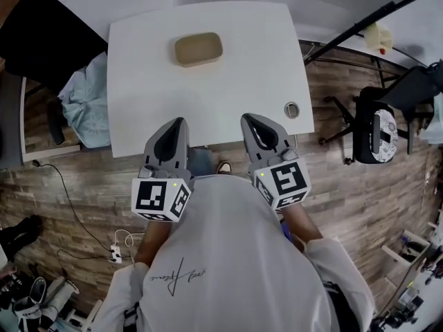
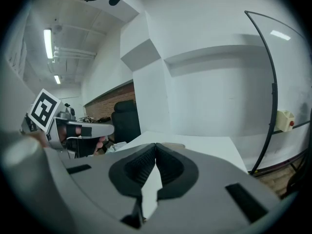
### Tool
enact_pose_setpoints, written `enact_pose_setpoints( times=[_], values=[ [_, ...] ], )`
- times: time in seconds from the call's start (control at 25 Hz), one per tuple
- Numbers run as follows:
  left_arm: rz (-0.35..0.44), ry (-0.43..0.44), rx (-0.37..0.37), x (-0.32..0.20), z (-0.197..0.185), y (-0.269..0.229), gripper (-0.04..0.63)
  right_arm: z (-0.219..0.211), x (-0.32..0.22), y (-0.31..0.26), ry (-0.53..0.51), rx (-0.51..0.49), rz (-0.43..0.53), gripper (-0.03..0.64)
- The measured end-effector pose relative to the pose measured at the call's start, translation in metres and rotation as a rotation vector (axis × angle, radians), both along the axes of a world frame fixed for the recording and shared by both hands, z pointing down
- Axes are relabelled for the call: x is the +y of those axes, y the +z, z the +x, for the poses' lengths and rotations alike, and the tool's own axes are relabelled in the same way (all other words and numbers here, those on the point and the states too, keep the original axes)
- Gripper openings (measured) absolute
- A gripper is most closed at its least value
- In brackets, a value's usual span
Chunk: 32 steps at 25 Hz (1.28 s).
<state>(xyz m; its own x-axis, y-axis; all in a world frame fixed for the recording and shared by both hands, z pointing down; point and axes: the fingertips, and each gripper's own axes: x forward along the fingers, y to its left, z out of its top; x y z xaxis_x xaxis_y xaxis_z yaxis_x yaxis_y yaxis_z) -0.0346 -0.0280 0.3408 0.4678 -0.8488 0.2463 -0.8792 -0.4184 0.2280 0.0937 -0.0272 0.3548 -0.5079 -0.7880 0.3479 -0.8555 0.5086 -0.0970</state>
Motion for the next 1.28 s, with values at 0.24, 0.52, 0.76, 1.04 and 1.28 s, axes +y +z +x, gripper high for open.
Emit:
enact_pose_setpoints(
  times=[0.24,0.52,0.76,1.04,1.28],
  values=[
    [0.004,0.012,0.013,-0.031,-0.019,-0.001,0.008,-0.018,-0.029,-0.001,0.016,-0.02,-0.021,0.011],
    [-0.001,0.029,0.023,-0.06,-0.04,0.005,0.008,-0.036,-0.059,0.006,0.034,-0.044,-0.059,0.011],
    [-0.008,0.062,0.045,-0.075,-0.054,0.011,0.008,-0.046,-0.079,0.016,0.07,-0.052,-0.093,0.011],
    [-0.033,0.099,0.048,-0.084,-0.063,0.022,0.008,-0.054,-0.093,0.033,0.082,-0.064,-0.141,0.011],
    [-0.051,0.119,0.041,-0.09,-0.062,0.031,0.008,-0.055,-0.104,0.051,0.088,-0.042,-0.165,0.011]
  ],
)
